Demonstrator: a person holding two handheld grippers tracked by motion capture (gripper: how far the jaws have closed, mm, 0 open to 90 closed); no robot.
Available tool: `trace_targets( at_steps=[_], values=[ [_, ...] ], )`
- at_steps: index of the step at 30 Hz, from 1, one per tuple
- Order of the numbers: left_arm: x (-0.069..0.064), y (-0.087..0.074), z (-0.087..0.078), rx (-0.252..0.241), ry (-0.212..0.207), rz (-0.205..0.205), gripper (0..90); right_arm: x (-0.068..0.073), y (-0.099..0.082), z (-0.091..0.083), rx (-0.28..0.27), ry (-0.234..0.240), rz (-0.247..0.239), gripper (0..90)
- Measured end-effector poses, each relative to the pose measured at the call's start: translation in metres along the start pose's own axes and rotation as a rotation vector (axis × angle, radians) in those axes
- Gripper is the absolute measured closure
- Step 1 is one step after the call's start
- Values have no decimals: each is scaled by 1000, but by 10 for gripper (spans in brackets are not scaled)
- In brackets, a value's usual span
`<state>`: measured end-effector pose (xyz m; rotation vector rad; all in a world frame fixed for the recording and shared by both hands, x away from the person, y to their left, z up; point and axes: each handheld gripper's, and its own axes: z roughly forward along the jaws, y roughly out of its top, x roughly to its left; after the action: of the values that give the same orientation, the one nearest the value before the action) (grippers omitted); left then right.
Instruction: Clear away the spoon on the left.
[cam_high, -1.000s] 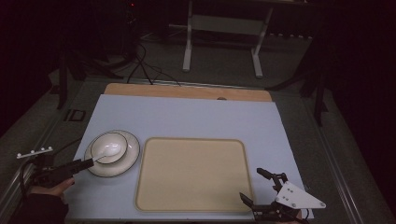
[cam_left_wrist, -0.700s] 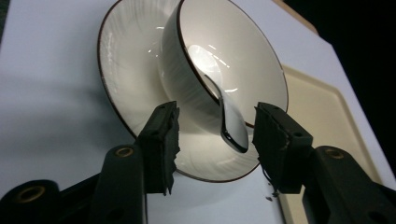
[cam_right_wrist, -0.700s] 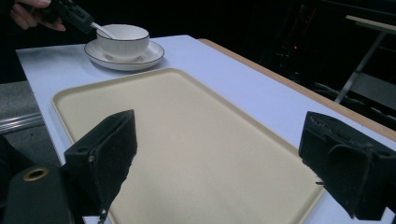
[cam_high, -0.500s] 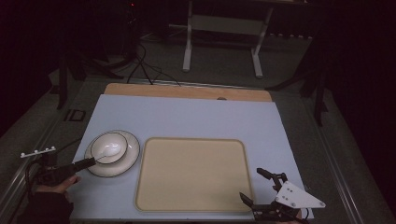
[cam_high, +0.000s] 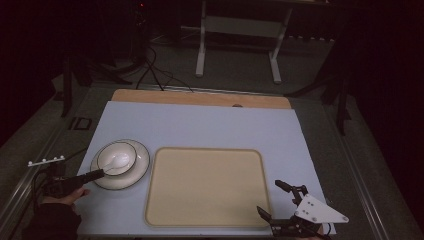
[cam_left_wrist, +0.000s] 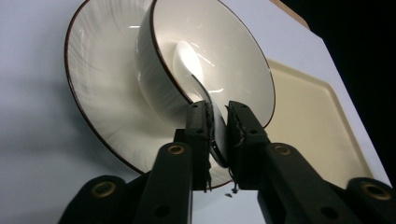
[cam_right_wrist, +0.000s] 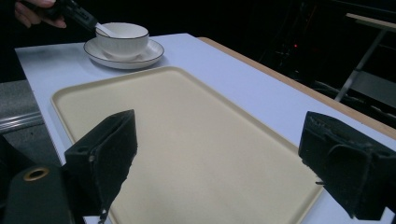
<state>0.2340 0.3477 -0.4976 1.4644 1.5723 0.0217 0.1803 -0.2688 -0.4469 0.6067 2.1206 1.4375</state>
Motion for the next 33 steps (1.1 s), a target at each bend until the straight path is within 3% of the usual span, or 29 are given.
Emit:
trace_targets(
  at_steps=[5, 12, 16, 22, 28, 33],
  values=[
    [-8, 0, 1, 18, 26, 51, 845, 0, 0, 1, 3, 0, -1, 116],
    [-15, 0, 2, 23, 54, 91, 851, -1, 0, -1, -2, -1, 14, 116],
    [-16, 0, 0, -16, 28, 87, 852, -1, 0, 0, 5, 5, 10, 116],
    [-22, 0, -3, -26, 65, 112, 854, -2, -1, 0, 2, 5, 19, 116],
    [-29, 2, -10, -66, 70, 116, 854, -2, -1, 0, 2, 4, 19, 116],
    [-36, 2, -14, -65, 73, 134, 854, -2, -1, 0, 4, 5, 16, 116]
  ],
)
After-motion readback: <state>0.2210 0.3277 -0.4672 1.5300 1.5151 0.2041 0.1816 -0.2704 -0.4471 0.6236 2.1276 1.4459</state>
